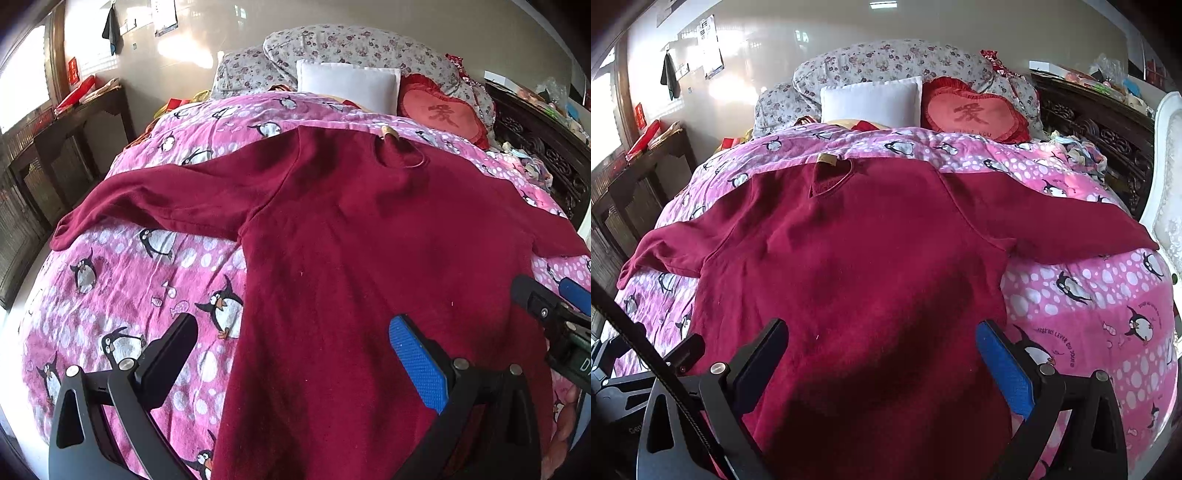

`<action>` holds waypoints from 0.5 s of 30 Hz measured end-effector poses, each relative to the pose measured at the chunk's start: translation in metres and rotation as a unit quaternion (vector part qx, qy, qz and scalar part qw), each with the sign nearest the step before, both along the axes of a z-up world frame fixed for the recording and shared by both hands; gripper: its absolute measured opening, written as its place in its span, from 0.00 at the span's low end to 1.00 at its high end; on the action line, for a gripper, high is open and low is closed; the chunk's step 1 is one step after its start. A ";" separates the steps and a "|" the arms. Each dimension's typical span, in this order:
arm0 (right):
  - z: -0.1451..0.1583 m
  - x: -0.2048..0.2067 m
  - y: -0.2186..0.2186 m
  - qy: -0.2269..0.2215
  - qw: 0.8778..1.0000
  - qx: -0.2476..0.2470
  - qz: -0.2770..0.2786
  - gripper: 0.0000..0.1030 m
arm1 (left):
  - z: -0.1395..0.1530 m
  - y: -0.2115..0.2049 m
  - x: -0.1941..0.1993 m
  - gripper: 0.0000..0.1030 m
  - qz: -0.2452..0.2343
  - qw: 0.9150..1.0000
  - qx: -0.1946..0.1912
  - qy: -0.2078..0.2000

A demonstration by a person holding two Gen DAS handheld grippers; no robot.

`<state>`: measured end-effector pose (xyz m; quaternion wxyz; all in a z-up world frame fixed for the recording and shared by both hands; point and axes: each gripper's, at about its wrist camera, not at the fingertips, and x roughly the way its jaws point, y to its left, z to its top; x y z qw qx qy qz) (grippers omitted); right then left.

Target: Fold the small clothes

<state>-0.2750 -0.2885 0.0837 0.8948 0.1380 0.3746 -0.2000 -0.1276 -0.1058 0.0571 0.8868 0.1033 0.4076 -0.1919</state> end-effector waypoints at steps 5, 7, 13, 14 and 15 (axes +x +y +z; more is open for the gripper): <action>-0.003 0.006 0.000 0.004 1.000 0.007 -0.001 1.00 | -0.002 0.001 0.002 1.00 0.001 1.000 0.000 0.002; -0.003 0.006 -0.001 -0.006 1.000 -0.006 -0.002 1.00 | -0.003 0.001 0.002 1.00 0.000 1.000 -0.001 0.001; -0.006 0.009 -0.003 0.003 1.000 0.020 0.000 1.00 | -0.001 0.000 0.005 1.00 -0.002 1.000 -0.002 0.002; -0.006 0.010 -0.003 0.000 1.000 0.030 0.002 1.00 | -0.001 0.000 0.004 1.00 -0.002 1.000 -0.002 0.002; -0.006 0.010 -0.004 0.000 0.999 0.032 0.002 1.00 | -0.001 0.000 0.005 1.00 -0.002 1.000 -0.003 0.002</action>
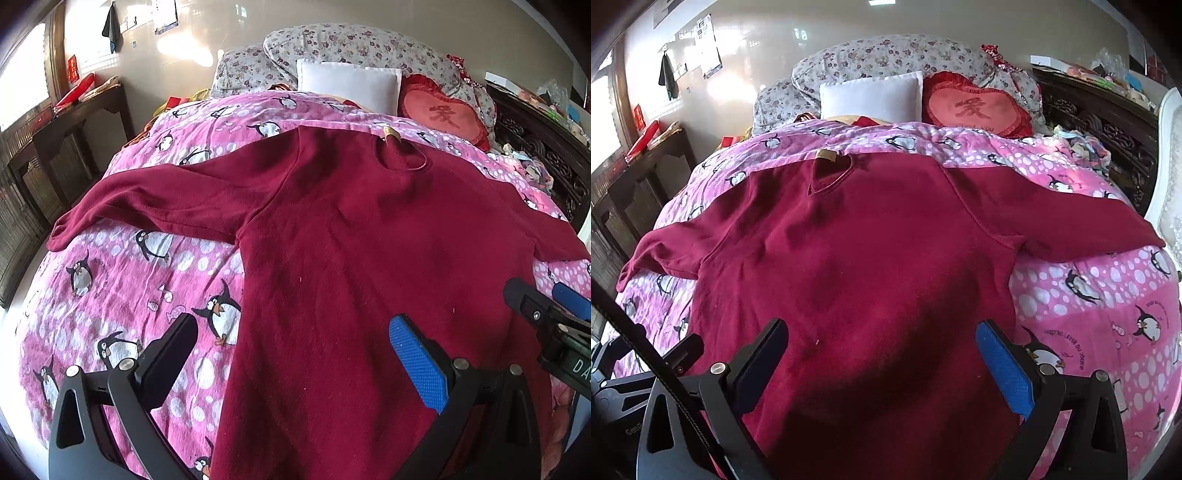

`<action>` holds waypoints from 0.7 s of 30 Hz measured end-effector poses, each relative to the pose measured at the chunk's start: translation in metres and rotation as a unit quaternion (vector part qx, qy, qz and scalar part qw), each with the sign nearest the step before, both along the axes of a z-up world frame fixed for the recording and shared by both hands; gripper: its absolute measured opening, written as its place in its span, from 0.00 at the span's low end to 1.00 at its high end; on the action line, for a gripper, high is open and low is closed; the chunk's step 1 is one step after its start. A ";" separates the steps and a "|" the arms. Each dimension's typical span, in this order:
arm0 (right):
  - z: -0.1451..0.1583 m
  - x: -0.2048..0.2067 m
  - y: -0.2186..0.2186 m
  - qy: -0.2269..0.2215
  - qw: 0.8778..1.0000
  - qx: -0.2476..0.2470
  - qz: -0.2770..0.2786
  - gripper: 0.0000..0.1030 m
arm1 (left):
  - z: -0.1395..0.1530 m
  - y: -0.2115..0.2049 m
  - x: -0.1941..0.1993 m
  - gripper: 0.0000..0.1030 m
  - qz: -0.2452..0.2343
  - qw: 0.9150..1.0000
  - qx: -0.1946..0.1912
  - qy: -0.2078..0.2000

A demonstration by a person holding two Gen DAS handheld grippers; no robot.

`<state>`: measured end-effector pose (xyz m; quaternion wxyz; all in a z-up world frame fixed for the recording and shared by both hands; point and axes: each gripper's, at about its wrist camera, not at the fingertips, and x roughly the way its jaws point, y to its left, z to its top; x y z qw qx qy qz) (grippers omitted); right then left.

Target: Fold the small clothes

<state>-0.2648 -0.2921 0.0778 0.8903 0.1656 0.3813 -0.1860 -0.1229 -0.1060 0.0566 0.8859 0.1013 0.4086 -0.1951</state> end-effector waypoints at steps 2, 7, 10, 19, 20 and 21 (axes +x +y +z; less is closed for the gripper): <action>0.001 0.000 -0.001 0.004 1.000 0.009 0.000 1.00 | 0.001 -0.002 0.000 1.00 -0.001 1.000 0.001 -0.001; 0.000 0.003 -0.001 0.007 1.000 -0.010 0.000 1.00 | 0.001 -0.005 0.002 1.00 -0.004 1.000 -0.001 0.005; 0.000 0.005 -0.001 0.009 1.000 -0.013 0.000 1.00 | 0.002 -0.005 0.003 1.00 -0.004 1.000 0.000 0.004; 0.002 0.017 0.001 -0.003 1.000 -0.024 0.009 1.00 | -0.001 -0.005 0.010 1.00 -0.001 1.000 0.001 0.009; 0.003 0.018 0.001 -0.007 1.000 -0.025 0.009 1.00 | -0.001 -0.005 0.011 1.00 0.000 1.000 0.001 0.010; 0.003 0.018 0.002 -0.006 1.000 -0.026 0.010 1.00 | -0.002 -0.004 0.011 1.00 0.001 1.000 0.001 0.010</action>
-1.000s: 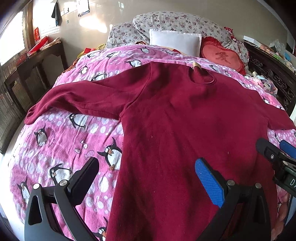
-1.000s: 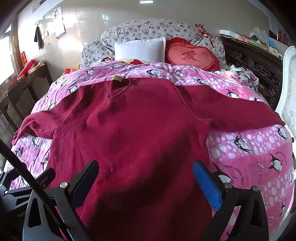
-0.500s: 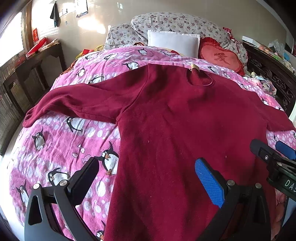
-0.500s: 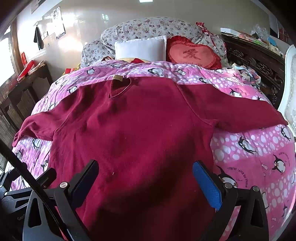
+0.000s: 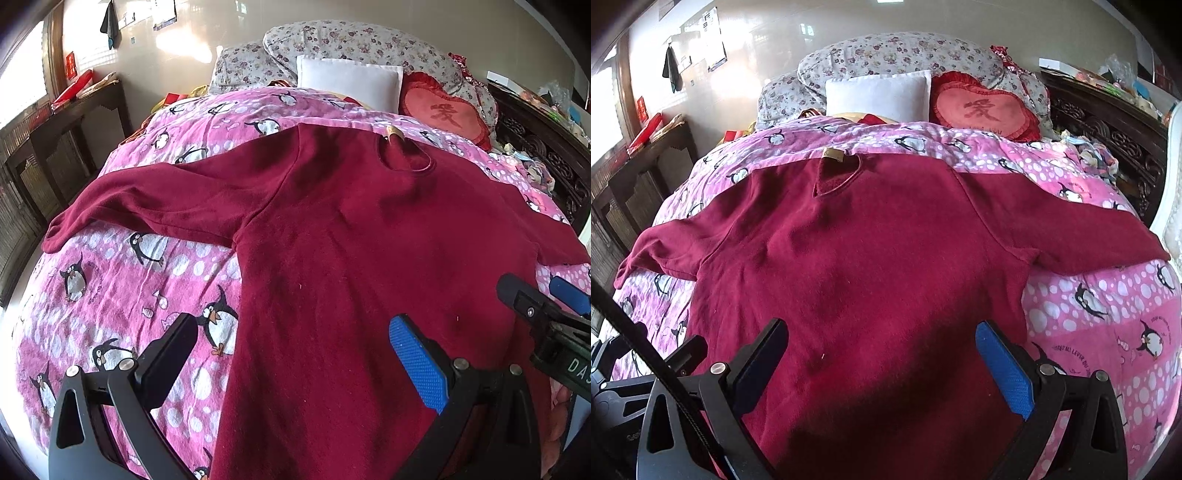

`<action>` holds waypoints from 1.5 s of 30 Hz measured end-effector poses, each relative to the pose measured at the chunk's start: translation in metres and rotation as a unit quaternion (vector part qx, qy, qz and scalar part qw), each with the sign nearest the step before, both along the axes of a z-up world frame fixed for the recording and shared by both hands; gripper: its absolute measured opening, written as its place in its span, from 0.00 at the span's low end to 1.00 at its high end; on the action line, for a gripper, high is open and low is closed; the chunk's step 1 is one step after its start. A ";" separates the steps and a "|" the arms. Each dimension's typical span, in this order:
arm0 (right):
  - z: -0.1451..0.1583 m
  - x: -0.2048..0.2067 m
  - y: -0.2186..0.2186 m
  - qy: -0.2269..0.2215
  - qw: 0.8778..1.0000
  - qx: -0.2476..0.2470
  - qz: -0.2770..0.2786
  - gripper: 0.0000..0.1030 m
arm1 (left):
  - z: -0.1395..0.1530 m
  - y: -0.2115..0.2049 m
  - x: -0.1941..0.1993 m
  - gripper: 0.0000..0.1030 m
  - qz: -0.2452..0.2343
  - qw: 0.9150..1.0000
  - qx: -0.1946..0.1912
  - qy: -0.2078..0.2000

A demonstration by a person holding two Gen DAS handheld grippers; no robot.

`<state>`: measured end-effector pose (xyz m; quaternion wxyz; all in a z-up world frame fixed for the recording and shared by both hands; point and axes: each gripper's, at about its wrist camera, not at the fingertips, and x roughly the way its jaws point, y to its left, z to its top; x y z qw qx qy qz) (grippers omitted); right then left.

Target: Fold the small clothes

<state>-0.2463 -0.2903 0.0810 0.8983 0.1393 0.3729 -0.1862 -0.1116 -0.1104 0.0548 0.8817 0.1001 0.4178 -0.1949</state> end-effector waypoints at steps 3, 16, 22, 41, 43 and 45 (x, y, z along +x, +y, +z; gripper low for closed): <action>0.000 0.004 0.001 0.003 1.000 0.001 0.004 1.00 | -0.001 0.002 0.002 1.00 0.001 1.000 -0.002 0.003; 0.006 0.043 0.020 0.015 0.998 0.023 0.061 1.00 | 0.006 0.033 0.027 1.00 0.022 0.999 -0.024 0.029; 0.005 0.093 0.050 0.020 0.993 0.014 0.120 0.99 | 0.018 0.083 0.062 1.00 0.083 0.996 -0.029 0.025; 0.016 0.281 0.223 -0.017 0.944 0.009 0.331 0.99 | -0.023 0.312 0.195 1.00 0.374 0.899 -0.186 0.128; 0.009 0.300 0.242 -0.014 0.941 -0.002 0.339 0.99 | -0.029 0.321 0.204 1.00 0.401 0.888 -0.191 0.122; -0.002 0.317 0.257 -0.004 0.941 -0.026 0.338 0.99 | -0.035 0.323 0.217 1.00 0.402 0.883 -0.201 0.134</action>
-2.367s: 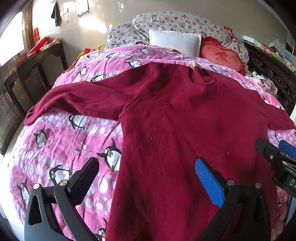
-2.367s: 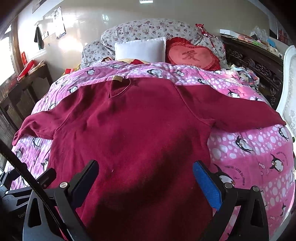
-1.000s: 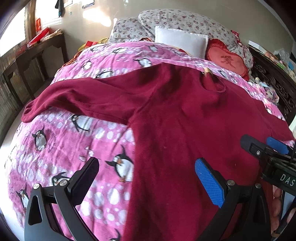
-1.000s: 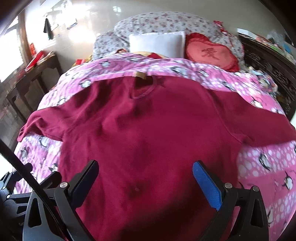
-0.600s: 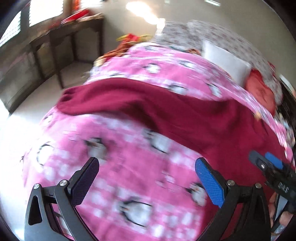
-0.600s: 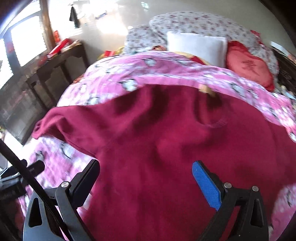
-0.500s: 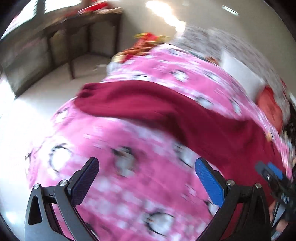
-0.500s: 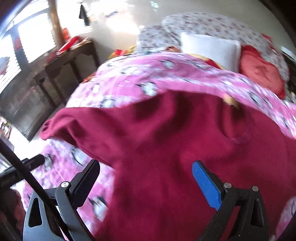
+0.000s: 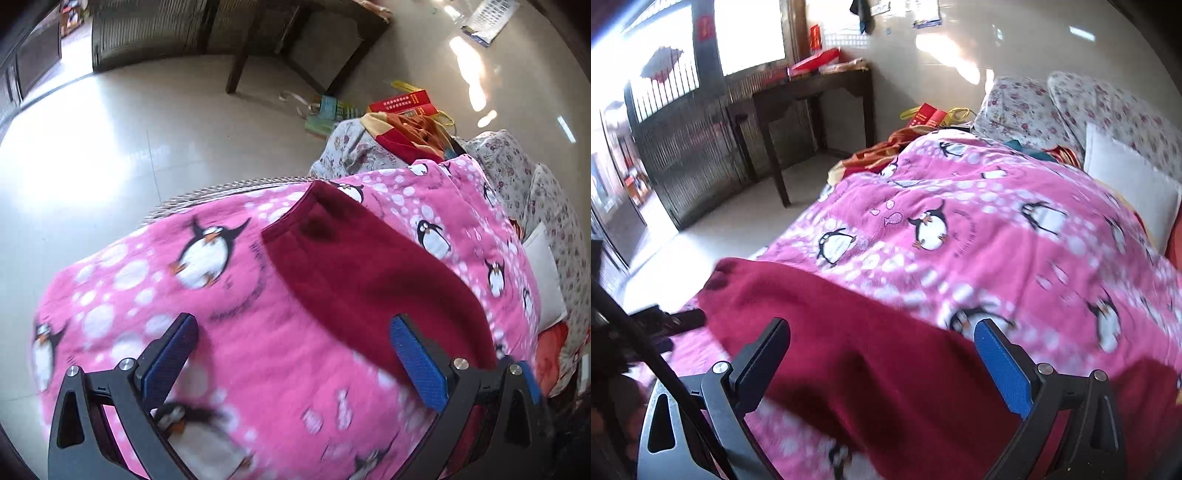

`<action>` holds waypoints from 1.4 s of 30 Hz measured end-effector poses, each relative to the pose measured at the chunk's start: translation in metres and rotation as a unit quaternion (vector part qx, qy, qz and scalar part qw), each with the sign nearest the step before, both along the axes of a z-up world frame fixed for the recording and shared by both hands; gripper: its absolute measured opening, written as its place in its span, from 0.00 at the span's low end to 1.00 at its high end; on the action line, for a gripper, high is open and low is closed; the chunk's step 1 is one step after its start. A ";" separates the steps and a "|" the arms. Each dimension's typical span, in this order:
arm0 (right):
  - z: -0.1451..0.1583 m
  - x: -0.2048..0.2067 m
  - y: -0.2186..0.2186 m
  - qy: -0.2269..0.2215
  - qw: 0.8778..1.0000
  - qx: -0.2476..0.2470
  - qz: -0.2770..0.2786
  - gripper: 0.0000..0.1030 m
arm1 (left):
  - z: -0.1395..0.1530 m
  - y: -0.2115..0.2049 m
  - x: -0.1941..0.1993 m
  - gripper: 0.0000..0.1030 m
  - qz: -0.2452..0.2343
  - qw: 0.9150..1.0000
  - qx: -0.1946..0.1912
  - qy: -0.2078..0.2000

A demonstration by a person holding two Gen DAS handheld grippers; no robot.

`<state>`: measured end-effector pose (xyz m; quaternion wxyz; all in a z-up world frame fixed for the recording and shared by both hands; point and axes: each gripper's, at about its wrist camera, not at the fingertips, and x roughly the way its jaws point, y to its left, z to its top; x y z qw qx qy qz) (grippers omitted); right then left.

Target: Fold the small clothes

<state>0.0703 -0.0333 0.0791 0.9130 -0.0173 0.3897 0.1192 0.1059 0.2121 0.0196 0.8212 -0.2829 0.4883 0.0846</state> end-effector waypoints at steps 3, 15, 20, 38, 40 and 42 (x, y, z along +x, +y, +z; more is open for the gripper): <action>-0.022 0.016 0.005 0.022 1.000 -0.008 -0.009 0.82 | -0.009 -0.005 0.024 1.00 -0.002 1.000 0.010 0.016; -0.001 -0.024 -0.061 0.018 0.996 0.073 -0.046 0.65 | 0.044 -0.033 0.006 0.10 -0.073 0.994 0.042 -0.064; 0.018 -0.074 -0.141 -0.007 0.993 0.037 -0.111 0.71 | 0.113 -0.080 -0.029 0.09 -0.132 0.980 0.017 -0.145; 0.016 -0.230 -0.353 0.010 0.954 0.015 -0.300 0.83 | 0.096 -0.424 -0.141 0.09 -0.470 0.868 0.035 -0.154; 0.004 -0.241 -0.368 0.025 0.947 0.016 -0.319 0.83 | 0.067 -0.449 -0.144 0.10 -0.499 0.856 0.045 -0.129; -0.007 -0.247 -0.381 0.046 0.939 0.021 -0.341 0.83 | 0.049 -0.455 -0.149 0.11 -0.518 0.848 0.048 -0.104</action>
